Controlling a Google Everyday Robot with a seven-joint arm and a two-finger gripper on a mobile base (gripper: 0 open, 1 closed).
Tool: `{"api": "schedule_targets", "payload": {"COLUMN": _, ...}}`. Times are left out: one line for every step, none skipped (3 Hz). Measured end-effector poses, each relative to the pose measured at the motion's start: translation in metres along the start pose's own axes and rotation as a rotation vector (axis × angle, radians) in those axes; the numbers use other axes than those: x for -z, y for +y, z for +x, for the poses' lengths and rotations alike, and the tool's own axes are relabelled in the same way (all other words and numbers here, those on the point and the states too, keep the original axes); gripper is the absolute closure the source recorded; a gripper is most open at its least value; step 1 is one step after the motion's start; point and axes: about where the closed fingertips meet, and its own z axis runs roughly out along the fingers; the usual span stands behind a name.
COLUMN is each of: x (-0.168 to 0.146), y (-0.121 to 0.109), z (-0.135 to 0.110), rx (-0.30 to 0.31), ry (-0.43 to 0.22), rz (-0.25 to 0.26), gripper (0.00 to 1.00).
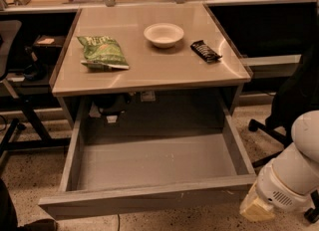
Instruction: Close top drawer
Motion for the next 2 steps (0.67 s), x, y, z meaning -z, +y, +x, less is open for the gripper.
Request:
{"api": "schedule_targets", "payload": {"x": -0.010, "y": -0.017, "z": -0.021, "rx": 0.011, "ry": -0.044, "rz": -0.006, "gripper": 1.00}}
{"api": "schedule_targets", "payload": {"x": -0.015, "y": -0.027, "z": -0.041, "rx": 0.032, "ry": -0.070, "rz": -0.009, "gripper": 1.00}}
